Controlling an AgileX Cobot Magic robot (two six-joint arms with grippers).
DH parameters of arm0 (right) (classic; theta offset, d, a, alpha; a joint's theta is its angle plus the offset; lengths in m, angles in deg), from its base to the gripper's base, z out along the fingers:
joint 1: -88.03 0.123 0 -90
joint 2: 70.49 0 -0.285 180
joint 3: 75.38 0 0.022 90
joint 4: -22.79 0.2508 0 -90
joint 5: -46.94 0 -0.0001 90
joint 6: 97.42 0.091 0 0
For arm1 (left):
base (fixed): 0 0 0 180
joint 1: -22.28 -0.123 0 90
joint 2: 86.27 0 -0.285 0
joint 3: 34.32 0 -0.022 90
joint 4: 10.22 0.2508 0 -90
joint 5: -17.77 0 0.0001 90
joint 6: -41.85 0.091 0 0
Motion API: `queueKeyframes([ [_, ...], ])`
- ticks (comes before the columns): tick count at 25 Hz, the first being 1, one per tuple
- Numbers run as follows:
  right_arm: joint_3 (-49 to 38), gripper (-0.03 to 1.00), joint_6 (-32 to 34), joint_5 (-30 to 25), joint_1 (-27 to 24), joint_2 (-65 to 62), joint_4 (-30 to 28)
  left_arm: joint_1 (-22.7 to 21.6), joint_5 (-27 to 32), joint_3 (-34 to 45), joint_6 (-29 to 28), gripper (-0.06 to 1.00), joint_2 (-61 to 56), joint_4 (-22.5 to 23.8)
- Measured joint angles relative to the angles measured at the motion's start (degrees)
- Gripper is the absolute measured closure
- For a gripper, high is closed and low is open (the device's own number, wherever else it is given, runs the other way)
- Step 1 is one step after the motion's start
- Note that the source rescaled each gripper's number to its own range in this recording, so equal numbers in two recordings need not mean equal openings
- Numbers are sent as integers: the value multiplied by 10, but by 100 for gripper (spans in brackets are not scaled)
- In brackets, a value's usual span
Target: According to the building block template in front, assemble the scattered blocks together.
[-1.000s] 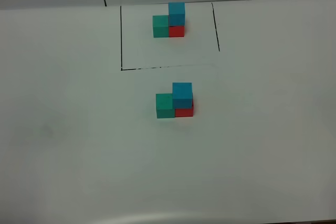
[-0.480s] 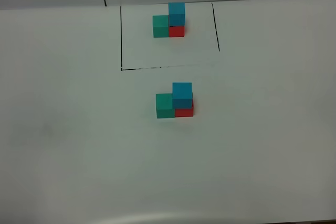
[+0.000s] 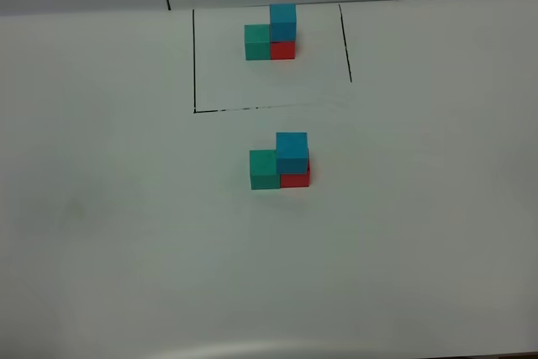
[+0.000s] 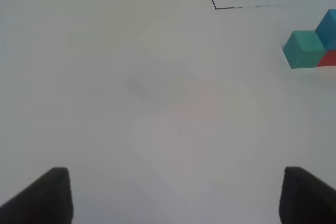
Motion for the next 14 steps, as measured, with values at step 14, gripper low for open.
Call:
queueKeyframes([
  [14, 0, 21, 1, 0, 0, 0, 0, 0, 0, 0, 0, 20, 0, 0],
])
